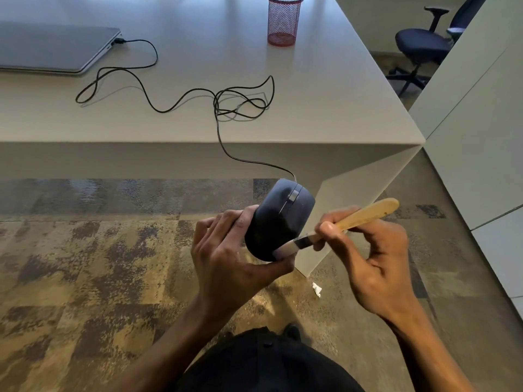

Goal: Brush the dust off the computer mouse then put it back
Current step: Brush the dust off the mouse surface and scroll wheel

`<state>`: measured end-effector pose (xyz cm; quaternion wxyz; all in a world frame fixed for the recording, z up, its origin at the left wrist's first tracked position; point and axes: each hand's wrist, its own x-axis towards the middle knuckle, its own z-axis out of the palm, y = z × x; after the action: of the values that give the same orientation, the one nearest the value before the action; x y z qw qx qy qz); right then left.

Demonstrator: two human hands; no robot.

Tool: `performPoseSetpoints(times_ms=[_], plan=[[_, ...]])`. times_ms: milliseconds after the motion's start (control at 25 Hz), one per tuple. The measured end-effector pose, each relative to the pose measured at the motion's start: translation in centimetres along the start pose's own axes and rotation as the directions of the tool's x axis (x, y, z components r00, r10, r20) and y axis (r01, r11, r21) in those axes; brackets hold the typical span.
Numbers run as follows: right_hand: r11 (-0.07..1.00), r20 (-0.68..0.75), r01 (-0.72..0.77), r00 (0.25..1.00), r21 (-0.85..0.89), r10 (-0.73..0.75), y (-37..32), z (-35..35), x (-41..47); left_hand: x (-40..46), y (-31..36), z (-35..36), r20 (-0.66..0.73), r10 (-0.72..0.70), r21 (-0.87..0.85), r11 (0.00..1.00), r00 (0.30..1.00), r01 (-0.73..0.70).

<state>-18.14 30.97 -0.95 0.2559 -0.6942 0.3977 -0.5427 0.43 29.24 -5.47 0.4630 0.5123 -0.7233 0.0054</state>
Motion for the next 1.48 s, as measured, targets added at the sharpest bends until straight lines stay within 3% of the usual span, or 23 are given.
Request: performPoseSetpoints(times_ms=[200,320,560,840,1040,1200,1320,1480], plan=[[0.966,-0.224,-0.083,0.974,-0.246,0.027,1.6,-2.1,1.0,0.1,0.3,0.0,-0.005,-0.005,-0.008,1.000,1.000,0.005],[0.971,-0.335,-0.101,0.942,-0.215,0.023,2.0,-2.6,1.2,-0.1,0.4,-0.1,-0.005,-0.012,-0.006,1.000,1.000,0.012],[1.000,-0.216,-0.022,0.976,0.017,0.025,1.3,-1.5,0.5,-0.1,0.6,0.1,-0.002,0.006,-0.006,1.000,1.000,-0.006],[0.953,-0.393,-0.110,0.920,-0.283,-0.010,2.1,-1.7,1.6,-0.2,0.9,0.2,-0.020,0.052,-0.038,0.998,0.998,-0.052],[0.987,-0.445,-0.008,0.893,-0.159,-0.064,1.0,-1.4,1.4,-0.4,0.8,0.3,-0.017,0.047,-0.033,0.998,0.999,-0.047],[0.966,-0.352,-0.006,0.932,-0.259,-0.088,0.6,-1.1,1.3,-0.5,0.8,0.4,-0.026,0.069,-0.040,0.997,0.997,-0.070],[0.930,-0.397,-0.101,0.916,-0.353,-0.051,1.5,-1.4,1.7,-0.6,0.7,0.4,-0.026,0.083,-0.045,0.995,0.996,-0.084],[0.965,-0.439,-0.040,0.895,-0.258,-0.081,1.0,-1.4,1.4,-0.7,0.7,0.5,-0.017,0.085,-0.049,0.995,0.996,-0.086]])
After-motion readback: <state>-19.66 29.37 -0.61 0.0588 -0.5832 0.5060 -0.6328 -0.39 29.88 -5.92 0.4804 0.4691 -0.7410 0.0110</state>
